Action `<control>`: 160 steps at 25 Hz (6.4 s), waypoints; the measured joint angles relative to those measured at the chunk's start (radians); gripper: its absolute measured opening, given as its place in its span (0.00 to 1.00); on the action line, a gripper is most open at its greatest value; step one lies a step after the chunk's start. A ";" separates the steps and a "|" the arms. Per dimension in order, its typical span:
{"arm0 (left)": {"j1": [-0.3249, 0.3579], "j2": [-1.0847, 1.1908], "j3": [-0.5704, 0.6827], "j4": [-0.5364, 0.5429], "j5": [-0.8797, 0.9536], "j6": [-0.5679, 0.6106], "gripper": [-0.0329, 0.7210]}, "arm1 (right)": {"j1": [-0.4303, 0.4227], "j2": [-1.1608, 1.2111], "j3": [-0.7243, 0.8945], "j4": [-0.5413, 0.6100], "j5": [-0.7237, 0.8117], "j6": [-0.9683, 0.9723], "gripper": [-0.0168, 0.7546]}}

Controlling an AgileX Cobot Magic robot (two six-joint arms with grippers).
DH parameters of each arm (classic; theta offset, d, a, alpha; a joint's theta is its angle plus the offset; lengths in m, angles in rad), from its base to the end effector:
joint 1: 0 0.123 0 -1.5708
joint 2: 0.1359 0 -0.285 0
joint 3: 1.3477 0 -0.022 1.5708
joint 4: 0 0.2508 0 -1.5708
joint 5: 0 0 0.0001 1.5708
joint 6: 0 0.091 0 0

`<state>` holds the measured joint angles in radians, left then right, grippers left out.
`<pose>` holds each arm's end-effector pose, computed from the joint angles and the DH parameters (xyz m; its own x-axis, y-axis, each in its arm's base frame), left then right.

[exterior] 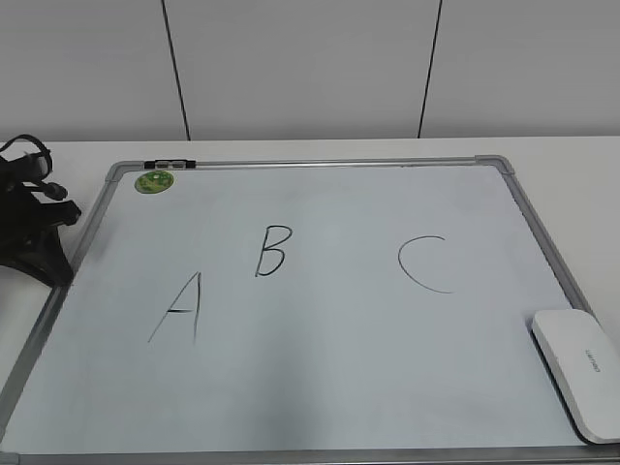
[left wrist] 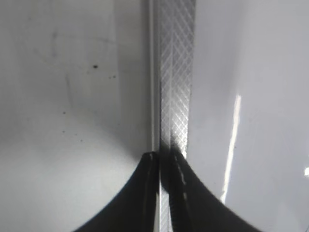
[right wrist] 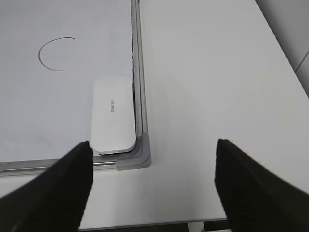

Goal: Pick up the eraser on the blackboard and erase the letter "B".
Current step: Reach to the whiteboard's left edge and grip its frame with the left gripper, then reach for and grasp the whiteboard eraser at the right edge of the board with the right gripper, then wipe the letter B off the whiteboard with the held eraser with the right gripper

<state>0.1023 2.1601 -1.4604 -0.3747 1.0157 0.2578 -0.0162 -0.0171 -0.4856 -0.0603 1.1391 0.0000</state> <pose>0.4054 0.0131 0.1236 -0.9986 -0.0515 0.0081 -0.0514 0.9487 -0.3118 -0.0094 -0.0048 0.2671 -0.5228 -0.0168 -0.8523 0.0497 0.9975 -0.0501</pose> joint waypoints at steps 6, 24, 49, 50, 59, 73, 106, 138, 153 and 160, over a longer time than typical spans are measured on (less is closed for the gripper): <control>0.000 0.000 0.000 0.000 0.002 0.000 0.08 | 0.000 0.006 -0.015 0.040 -0.009 -0.010 0.78; 0.000 0.000 0.000 0.000 0.004 0.000 0.08 | 0.000 0.855 -0.084 0.275 -0.223 -0.194 0.77; 0.000 0.000 -0.001 0.000 0.004 0.000 0.08 | 0.140 1.340 -0.200 0.060 -0.402 0.022 0.88; 0.000 0.000 -0.001 0.000 0.004 0.000 0.08 | 0.140 1.353 -0.200 0.060 -0.408 0.022 0.88; 0.000 0.000 -0.001 0.000 0.004 0.001 0.08 | 0.140 1.498 -0.204 0.060 -0.484 0.025 0.89; 0.000 0.000 -0.001 -0.002 0.004 0.001 0.08 | 0.140 1.640 -0.214 0.060 -0.552 0.026 0.76; 0.000 0.000 -0.001 -0.002 0.004 0.001 0.08 | 0.411 1.782 -0.921 0.060 -0.058 0.000 0.71; 0.000 0.000 -0.002 -0.002 0.008 0.001 0.08 | 0.512 2.498 -1.762 0.155 0.081 -0.023 0.71; 0.000 0.000 -0.002 0.001 0.008 0.001 0.08 | 0.587 2.536 -1.774 0.055 0.035 -0.075 0.71; 0.000 0.000 -0.002 0.003 0.008 0.001 0.08 | 0.637 2.542 -1.781 0.066 0.035 -0.120 0.71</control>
<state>0.1023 2.1601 -1.4625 -0.3712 1.0237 0.2592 0.6210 2.5253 -2.2670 0.0053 1.1742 -0.1200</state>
